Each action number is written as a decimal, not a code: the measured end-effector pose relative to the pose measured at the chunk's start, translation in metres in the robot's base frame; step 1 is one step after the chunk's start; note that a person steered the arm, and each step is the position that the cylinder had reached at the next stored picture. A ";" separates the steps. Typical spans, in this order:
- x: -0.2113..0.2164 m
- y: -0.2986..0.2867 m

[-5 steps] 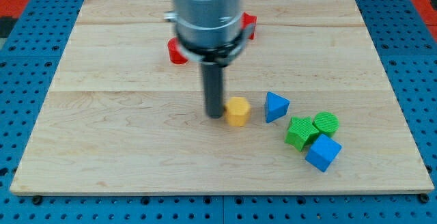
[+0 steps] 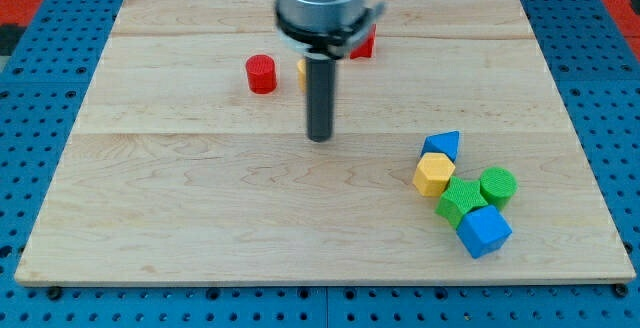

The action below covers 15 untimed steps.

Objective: Place the red circle towards the left side of the yellow hexagon

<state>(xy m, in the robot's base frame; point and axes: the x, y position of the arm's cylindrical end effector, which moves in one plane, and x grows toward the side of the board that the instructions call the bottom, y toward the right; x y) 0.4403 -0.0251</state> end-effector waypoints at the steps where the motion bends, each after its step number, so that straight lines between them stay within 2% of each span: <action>1: -0.007 -0.063; 2: -0.055 -0.089; 3: -0.095 -0.089; 4: -0.112 -0.081; 7: -0.080 0.028; 8: -0.071 0.024; 9: -0.075 -0.004; 12: -0.040 -0.020; 15: -0.016 0.003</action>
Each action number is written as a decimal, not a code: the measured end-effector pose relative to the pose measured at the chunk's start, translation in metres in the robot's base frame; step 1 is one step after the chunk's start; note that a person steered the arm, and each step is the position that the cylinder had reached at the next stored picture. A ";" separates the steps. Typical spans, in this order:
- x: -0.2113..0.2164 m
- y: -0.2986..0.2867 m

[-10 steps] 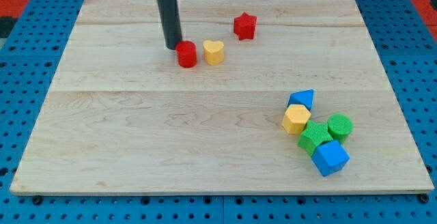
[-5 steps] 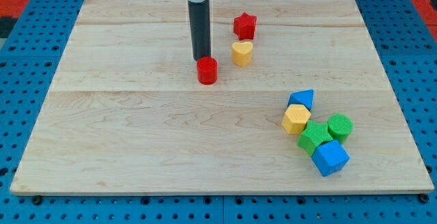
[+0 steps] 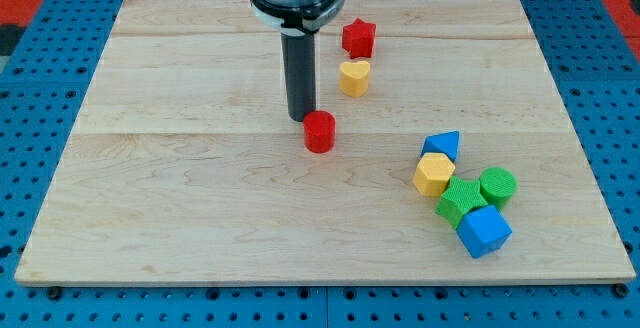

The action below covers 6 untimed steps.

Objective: Place the red circle towards the left side of the yellow hexagon

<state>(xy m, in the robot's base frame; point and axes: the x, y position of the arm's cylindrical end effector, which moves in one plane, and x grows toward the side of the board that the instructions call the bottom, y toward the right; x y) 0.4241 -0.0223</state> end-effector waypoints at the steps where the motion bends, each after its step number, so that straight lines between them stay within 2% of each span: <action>1: 0.015 -0.008; 6: 0.054 0.041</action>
